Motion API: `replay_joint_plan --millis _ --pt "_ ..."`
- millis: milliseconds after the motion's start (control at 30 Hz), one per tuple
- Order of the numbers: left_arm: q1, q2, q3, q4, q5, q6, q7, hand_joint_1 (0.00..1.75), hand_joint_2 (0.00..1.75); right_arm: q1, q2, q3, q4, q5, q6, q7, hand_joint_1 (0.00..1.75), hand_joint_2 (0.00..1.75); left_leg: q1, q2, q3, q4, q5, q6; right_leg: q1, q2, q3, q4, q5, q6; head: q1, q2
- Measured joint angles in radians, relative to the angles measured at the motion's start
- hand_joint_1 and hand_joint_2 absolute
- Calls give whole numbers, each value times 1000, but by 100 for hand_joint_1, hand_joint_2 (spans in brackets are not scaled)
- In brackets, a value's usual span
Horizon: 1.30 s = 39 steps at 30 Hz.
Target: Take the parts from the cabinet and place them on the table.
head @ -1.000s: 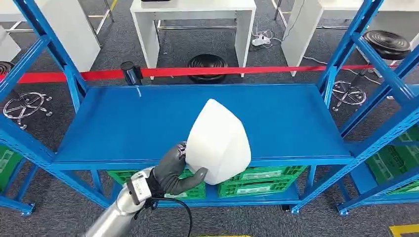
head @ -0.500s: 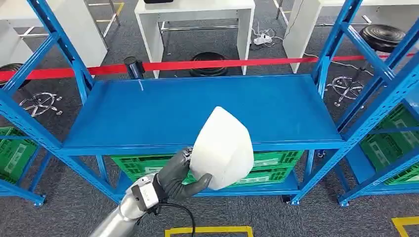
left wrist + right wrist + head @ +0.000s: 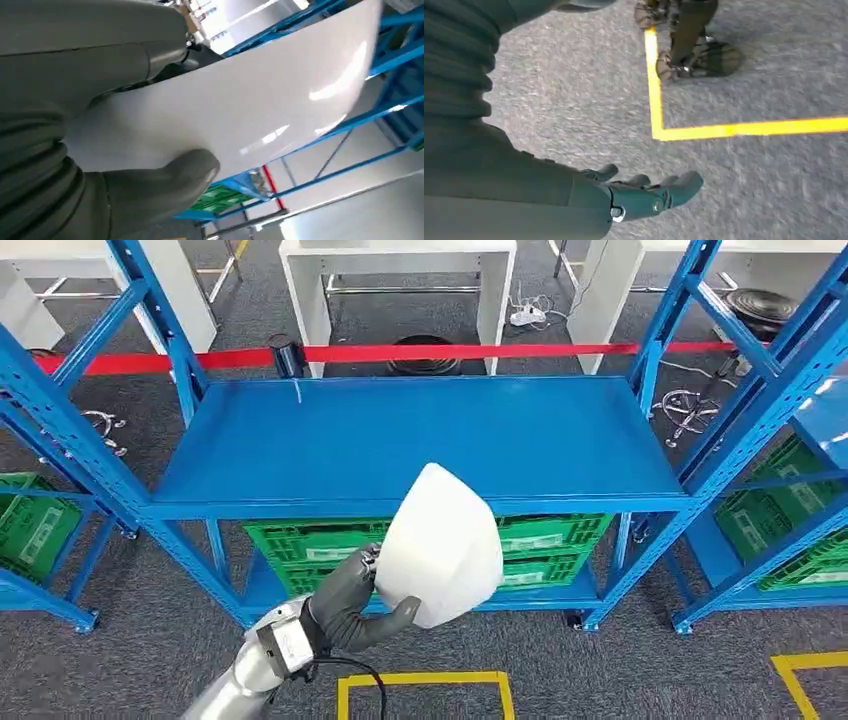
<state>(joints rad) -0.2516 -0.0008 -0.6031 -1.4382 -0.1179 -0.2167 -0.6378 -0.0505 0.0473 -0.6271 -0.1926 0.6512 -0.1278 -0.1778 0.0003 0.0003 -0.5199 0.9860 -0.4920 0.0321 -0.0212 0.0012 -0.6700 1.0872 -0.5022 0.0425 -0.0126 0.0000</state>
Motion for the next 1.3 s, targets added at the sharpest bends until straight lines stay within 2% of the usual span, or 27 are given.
replay_joint_plan --millis 67,100,133,167,233,267,300,433,467,567,600,633,667,733,767,800,833,933,967,1000,1033,1100,1133,1167,1233,1267,1300 --pt "1 0 0 2 -1 -2 -1 175 175 -2 -2 0 0 0 -6 0 0 175 -4 1 -31 1 24 4 1 0 -40 154 -108 5 7 0" --pt "1 0 0 3 -2 -3 -1 175 175 -2 -3 0 0 0 -10 2 0 175 -6 3 -44 3 35 4 2 0 -50 213 -125 6 9 0" --pt "1 0 0 5 -2 -3 -1 175 175 -1 -4 0 0 0 -12 6 0 175 -6 3 -60 6 44 3 2 0 -46 238 -114 6 10 0" --pt "1 0 0 6 -3 -4 -1 175 175 -1 -4 0 0 0 -15 12 0 175 -7 3 -79 12 55 1 3 0 -19 223 -76 5 11 0" --pt "0 -1 0 9 -5 -8 -1 175 175 -2 -4 -1 0 0 -20 21 0 175 -7 3 -110 24 71 -5 4 0 83 96 -14 -2 14 0" --pt "-1 -3 0 8 -5 -11 -1 175 175 -3 -6 -1 0 -1 -21 23 0 175 -7 3 -120 31 78 -9 4 0 154 1 -22 -6 14 0" --pt "-2 -5 0 8 -5 -11 -1 175 175 -6 -6 -1 0 -1 -21 24 0 175 -10 3 -127 37 82 -14 6 0 189 -60 -62 -11 14 0" --pt "-20 -11 -1 18 -5 -24 -5 175 175 -4 -7 -2 0 -2 -30 39 0 175 -9 8 -130 31 107 -41 10 3 176 -81 -48 -43 13 0" --pt "-20 -11 -1 20 -2 -30 -10 175 175 -5 -7 -2 0 -6 -29 45 0 175 -5 5 -138 41 90 -47 7 4 168 -83 -37 -49 14 0" --pt "-27 -11 -2 29 -1 -37 -16 175 175 -4 -7 -8 0 -14 -27 53 0 175 1 5 -189 209 -74 -63 7 15 133 -82 -6 -57 2 0" --pt "-28 -11 -2 32 -1 -37 -16 175 175 -2 -7 -11 0 -14 -25 53 0 175 1 5 -204 275 -100 -66 7 20 121 -82 3 -56 1 0" --pt "-28 -11 -2 36 -1 -37 -16 175 175 -1 -7 -15 0 -14 -23 52 0 175 2 4 -206 313 -96 -66 7 26 109 -81 12 -54 0 0" --pt "-28 -11 -3 39 -1 -37 -18 175 175 0 -7 -17 0 -14 -21 52 0 175 2 4 -187 304 -72 -65 7 33 98 -80 20 -52 -1 0" --pt "-28 -11 -3 39 -2 -37 -19 175 175 0 -8 -19 0 -11 -18 52 0 175 1 -8 -86 169 -17 -55 7 51 85 -79 32 -47 -2 0" --pt "-29 -11 -3 39 -2 -35 -21 175 175 -1 -7 -19 0 -11 -16 52 0 175 1 -38 -16 65 -1 -46 6 60 83 -79 37 -44 -3 0" --pt "-29 -11 -3 39 -2 -35 -22 175 175 -2 -6 -19 0 -10 -13 51 0 175 1 -77 20 5 -30 -39 6 65 79 -79 43 -37 -1 0" --pt "-29 -11 -3 38 -2 -35 -25 175 175 -3 -6 -19 0 -10 -12 51 0 175 -1 -71 16 9 -13 -42 1 76 78 -81 50 -30 0 0" --pt "-30 -9 -3 39 -4 -35 -26 175 175 0 -6 -20 0 -10 -19 51 0 175 -8 -46 14 -1 -11 -25 1 104 71 -88 63 -8 -7 0" --pt "-32 -10 -3 39 -4 -35 -28 175 175 1 -6 -22 0 -10 -26 50 0 175 3 -27 14 -12 -1 -17 -3 95 67 -77 60 -10 -7 0" --pt "-34 -11 -3 41 -3 -36 -29 175 175 2 -5 -23 0 -10 -32 49 0 175 2 -19 11 -15 3 -7 5 51 48 -45 30 -6 -1 0" --pt "-35 -11 -3 42 -3 -36 -31 175 175 -1 -5 -26 0 -11 -41 44 0 175 1 -4 6 -15 5 -4 4 27 13 26 -16 0 10 0" --pt "-34 -8 -3 50 2 -37 -34 175 175 -3 -5 -27 0 -12 -55 27 0 175 0 25 -2 -13 8 -2 3 14 -56 184 -90 10 13 0" --pt "-34 -8 -3 55 7 -37 -36 175 175 -2 -5 -29 0 -16 -55 23 0 175 0 39 -6 -11 9 -3 2 13 -73 227 -100 13 14 0" --pt "-34 -8 -3 58 13 -37 -38 175 175 0 -5 -32 0 -19 -55 18 0 175 0 53 -10 -8 10 -4 0 11 -64 219 -86 16 15 0" --pt "-36 -8 -3 64 21 -38 -45 175 175 1 -5 -38 0 -20 -50 14 0 175 2 79 -15 2 7 -9 -4 -7 26 72 -14 18 16 0" --pt "-38 -8 -3 66 24 -35 -47 175 175 0 -5 -41 0 -20 -44 12 0 175 3 90 -17 12 2 -16 -4 -40 87 -28 19 19 16 0" --pt "-39 -8 -3 66 28 -31 -51 175 175 -4 -4 -43 0 -20 -39 10 0 175 -2 98 -23 19 -3 -23 3 -70 105 -64 4 9 19 0"
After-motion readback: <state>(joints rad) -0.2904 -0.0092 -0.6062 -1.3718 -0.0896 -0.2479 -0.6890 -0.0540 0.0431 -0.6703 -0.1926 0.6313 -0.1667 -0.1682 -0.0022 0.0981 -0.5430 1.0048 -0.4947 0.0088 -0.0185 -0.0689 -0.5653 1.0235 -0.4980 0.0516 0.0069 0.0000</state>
